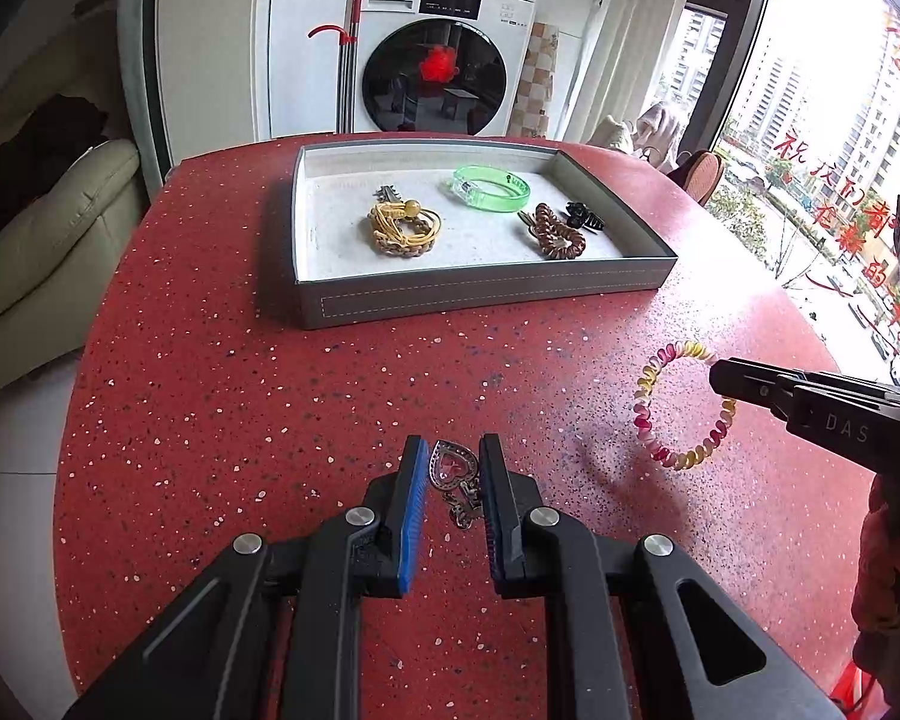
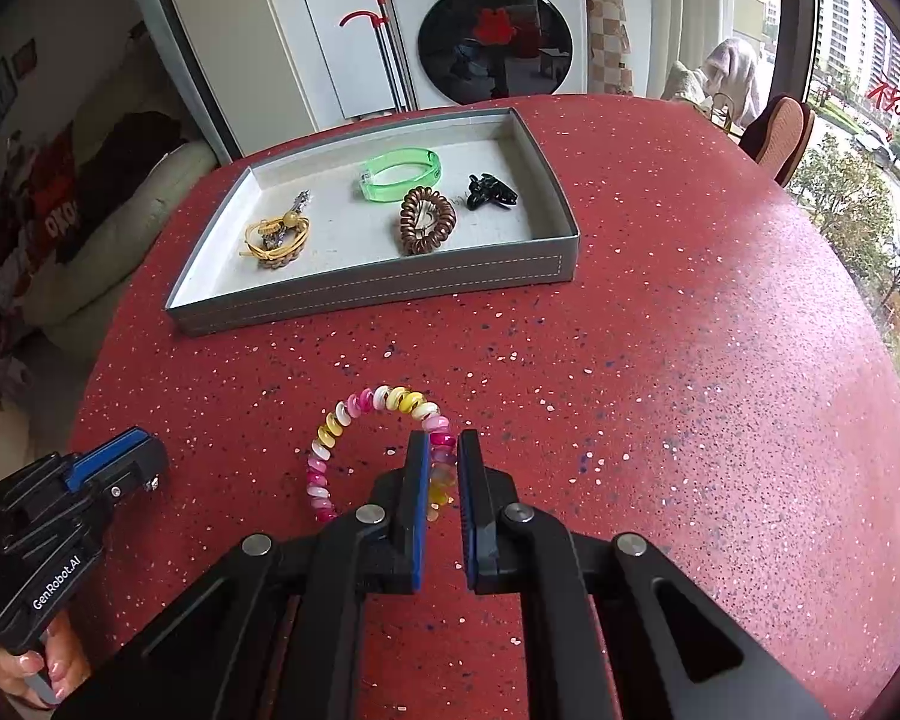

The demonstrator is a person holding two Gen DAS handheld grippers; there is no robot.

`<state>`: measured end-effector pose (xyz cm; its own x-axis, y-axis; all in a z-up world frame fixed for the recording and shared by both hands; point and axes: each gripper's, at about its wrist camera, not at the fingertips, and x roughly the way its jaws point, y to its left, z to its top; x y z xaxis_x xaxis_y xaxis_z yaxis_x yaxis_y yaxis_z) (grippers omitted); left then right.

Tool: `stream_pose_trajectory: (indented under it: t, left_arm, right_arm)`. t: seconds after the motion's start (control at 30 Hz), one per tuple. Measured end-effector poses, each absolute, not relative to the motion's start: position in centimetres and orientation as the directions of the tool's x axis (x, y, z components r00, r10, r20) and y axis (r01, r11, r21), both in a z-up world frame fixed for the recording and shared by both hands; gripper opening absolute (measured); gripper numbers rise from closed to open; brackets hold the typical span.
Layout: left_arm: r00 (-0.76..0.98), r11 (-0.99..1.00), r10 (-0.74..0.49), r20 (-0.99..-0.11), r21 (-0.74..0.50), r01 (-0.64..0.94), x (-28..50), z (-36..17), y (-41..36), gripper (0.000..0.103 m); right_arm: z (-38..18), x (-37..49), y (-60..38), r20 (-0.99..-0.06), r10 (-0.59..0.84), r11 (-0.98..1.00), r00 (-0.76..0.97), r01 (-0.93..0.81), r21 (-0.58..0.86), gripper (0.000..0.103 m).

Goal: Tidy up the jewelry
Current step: 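Carry the heart charm and beaded bracelet into the tray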

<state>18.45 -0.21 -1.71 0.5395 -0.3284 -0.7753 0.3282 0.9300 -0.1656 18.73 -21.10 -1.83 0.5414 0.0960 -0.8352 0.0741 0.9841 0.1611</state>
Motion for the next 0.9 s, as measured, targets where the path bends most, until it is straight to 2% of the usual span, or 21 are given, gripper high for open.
stream_pose_trajectory:
  t: [0.37, 0.63, 0.9]
  left_arm:
    - [0.568, 0.931, -0.331, -0.753, -0.162, 0.327, 20.6, -0.1, 0.1, 0.036]
    - [0.61, 0.932, -0.331, -0.72, -0.148, 0.331, 24.6, 2.3, -1.0, 0.036]
    - [0.626, 0.942, -0.292, -0.723, -0.103, 0.32, 29.2, 2.6, -2.7, 0.036]
  right_arm:
    - [-0.3, 20.2, -21.2, -0.814, 0.107, 0.983, 0.571, 0.063, 0.173, 0.01]
    - [1.7, 23.9, -22.1, -0.786, 0.122, 0.976, 0.606, 0.07, 0.206, 0.01]
    - [1.7, 28.4, -23.4, -0.784, 0.117, 0.97, 0.609, 0.1, 0.222, 0.01]
